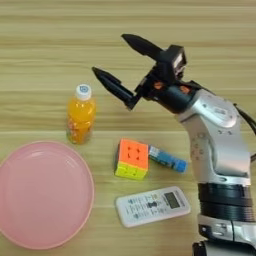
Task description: Move the objects on the table
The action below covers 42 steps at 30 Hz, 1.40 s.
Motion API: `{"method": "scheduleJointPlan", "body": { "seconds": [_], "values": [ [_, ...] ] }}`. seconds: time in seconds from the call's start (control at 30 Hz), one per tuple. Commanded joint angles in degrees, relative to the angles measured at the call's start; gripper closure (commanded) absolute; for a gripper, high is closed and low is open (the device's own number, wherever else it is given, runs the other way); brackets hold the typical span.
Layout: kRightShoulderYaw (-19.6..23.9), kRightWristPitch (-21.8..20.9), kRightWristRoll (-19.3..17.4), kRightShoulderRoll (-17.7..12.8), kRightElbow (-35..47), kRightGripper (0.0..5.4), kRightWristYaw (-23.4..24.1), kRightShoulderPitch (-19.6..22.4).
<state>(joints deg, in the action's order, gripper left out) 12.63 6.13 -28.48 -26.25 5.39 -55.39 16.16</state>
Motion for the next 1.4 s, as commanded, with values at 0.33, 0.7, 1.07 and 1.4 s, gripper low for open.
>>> {"method": "scheduleJointPlan", "body": {
  "seconds": [0.33,0.7,1.07,1.4],
  "values": [
    [2.43,-6.34,3.54,-3.9,-5.71,0.03,-0.56,-3.42],
    [3.21,-8.71,4.18,-4.11,-9.55,0.03,-1.48,-4.72],
    [2.34,-7.92,0.33,-9.75,-10.05,0.03,-17.55,-11.84],
    [-0.71,-10.45,3.72,-12.86,-12.51,0.03,-26.69,-16.15]
  ]
}}
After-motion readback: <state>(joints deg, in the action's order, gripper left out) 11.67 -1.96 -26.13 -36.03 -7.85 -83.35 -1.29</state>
